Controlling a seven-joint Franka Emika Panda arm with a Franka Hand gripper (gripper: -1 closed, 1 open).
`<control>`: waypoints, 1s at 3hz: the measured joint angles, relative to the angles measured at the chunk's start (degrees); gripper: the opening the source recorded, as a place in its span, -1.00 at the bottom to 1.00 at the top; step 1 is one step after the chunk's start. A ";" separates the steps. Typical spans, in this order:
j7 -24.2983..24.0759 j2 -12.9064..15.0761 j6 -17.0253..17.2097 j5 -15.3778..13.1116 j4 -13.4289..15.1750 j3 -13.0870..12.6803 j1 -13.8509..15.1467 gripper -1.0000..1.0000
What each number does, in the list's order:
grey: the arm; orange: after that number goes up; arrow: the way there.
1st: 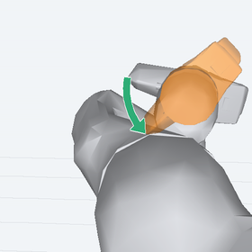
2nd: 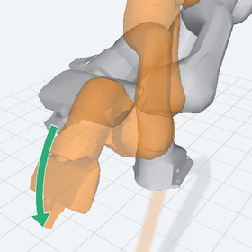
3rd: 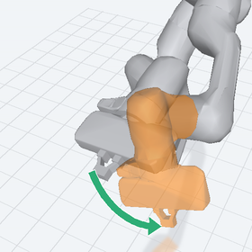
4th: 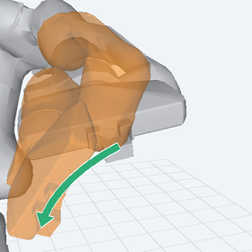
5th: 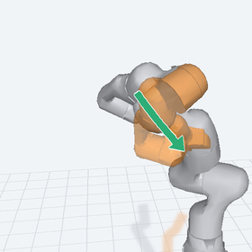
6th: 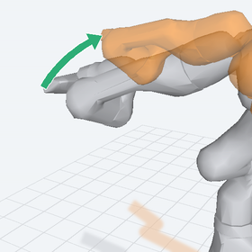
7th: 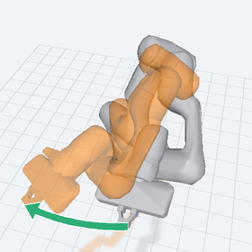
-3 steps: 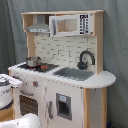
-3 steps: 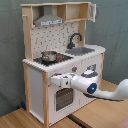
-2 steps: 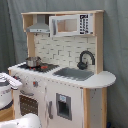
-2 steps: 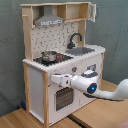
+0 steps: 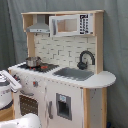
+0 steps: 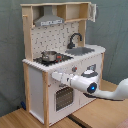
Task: Play with the kitchen
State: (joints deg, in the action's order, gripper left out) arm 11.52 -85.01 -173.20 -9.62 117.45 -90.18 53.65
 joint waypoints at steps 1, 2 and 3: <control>-6.79 0.07 -0.02 0.05 0.04 -0.03 -0.01 -1.00; -13.37 0.10 -0.02 0.08 0.06 -0.06 -0.02 -1.00; -19.13 0.14 -0.02 0.09 0.09 -0.08 -0.03 -1.00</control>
State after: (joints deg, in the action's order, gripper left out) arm -7.60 -84.87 -173.22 -9.53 117.54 -90.26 53.62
